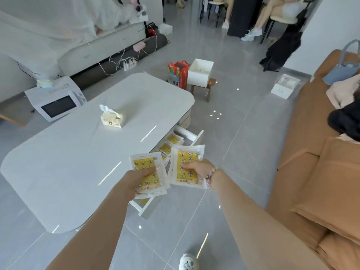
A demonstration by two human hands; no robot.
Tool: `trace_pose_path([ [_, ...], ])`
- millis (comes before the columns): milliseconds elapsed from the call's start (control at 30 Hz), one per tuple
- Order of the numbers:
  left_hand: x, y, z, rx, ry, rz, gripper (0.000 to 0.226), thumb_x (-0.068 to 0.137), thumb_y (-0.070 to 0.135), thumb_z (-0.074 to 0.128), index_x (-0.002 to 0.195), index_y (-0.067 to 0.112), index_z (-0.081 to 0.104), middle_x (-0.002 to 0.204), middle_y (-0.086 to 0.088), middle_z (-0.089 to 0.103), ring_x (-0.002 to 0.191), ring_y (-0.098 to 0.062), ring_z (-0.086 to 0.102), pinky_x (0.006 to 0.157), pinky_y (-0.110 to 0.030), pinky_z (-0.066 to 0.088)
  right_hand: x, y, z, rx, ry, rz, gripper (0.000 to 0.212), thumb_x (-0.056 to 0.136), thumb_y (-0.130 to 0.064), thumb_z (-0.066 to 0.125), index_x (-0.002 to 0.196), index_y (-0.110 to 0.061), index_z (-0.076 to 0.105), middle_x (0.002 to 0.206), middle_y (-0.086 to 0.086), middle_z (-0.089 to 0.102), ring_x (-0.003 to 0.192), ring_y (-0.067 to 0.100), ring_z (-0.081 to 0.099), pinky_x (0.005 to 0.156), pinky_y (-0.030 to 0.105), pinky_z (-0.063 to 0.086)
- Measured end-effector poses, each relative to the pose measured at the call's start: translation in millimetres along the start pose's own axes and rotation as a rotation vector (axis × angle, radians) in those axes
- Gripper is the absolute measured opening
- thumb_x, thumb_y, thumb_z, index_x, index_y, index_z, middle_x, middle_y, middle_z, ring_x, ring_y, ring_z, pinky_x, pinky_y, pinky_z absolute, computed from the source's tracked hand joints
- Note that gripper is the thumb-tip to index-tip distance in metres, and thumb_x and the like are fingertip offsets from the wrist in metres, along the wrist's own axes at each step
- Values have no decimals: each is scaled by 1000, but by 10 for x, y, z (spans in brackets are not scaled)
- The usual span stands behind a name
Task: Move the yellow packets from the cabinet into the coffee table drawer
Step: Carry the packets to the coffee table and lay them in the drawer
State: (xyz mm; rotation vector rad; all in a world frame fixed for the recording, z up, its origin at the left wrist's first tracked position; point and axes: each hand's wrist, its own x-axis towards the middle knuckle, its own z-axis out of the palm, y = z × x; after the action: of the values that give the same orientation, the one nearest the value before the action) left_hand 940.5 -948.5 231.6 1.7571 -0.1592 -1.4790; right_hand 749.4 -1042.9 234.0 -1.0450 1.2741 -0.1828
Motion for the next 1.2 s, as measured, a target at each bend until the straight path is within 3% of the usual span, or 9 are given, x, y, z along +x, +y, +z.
trace_pose_path([
  [167,262,218,266,11,22,-12,22,79,16,75,97,7,66,98,-14,71,88,-29,69,79,-42,55,249,-137,-307,29,-29,12,19,81,-20,73,96,-9,69,100,8,72,97,24,68,96,40,50],
  [300,508,381,414,44,31,-2,24,80,18,75,99,8,66,96,-12,71,85,-27,68,75,-39,55,479,-234,-495,27,-40,11,16,82,-21,73,94,-11,68,99,7,72,97,25,68,96,39,50],
  [400,737,487,490,60,14,-14,31,80,19,75,107,7,66,101,-13,71,92,-29,68,85,-43,54,676,-283,-614,7,-41,27,14,81,-24,73,90,-13,69,104,10,72,100,26,67,96,40,50],
  [467,887,543,554,74,-7,-31,36,79,19,75,111,5,66,103,-14,71,95,-31,68,90,-46,52,793,-326,-695,9,-51,38,11,83,-23,72,88,-15,67,96,6,72,91,22,69,91,36,53],
  [600,1184,703,673,80,-26,-42,34,79,17,75,110,4,66,100,-15,72,92,-31,69,82,-43,55,1068,-479,-784,36,-52,48,9,82,-22,73,86,-18,66,81,-2,70,75,14,67,77,27,55],
  [800,1650,1024,797,69,-28,-88,33,78,16,76,106,3,66,99,-15,72,91,-30,68,78,-41,55,1578,-728,-766,-68,-5,112,42,77,-32,76,110,-9,66,107,7,70,100,23,67,91,35,53],
  [1100,2256,1477,874,97,-16,-96,33,78,16,76,106,1,67,99,-16,72,89,-31,69,68,-36,56,2253,-934,-782,-47,-38,147,30,80,-31,74,102,-11,70,99,4,73,91,18,69,85,30,54],
  [1200,2347,1450,883,86,3,-132,31,78,15,75,105,2,67,97,-15,72,85,-29,69,60,-32,57,2392,-876,-813,-46,-73,172,24,83,-28,71,100,-12,69,91,0,72,80,12,68,65,20,52],
])
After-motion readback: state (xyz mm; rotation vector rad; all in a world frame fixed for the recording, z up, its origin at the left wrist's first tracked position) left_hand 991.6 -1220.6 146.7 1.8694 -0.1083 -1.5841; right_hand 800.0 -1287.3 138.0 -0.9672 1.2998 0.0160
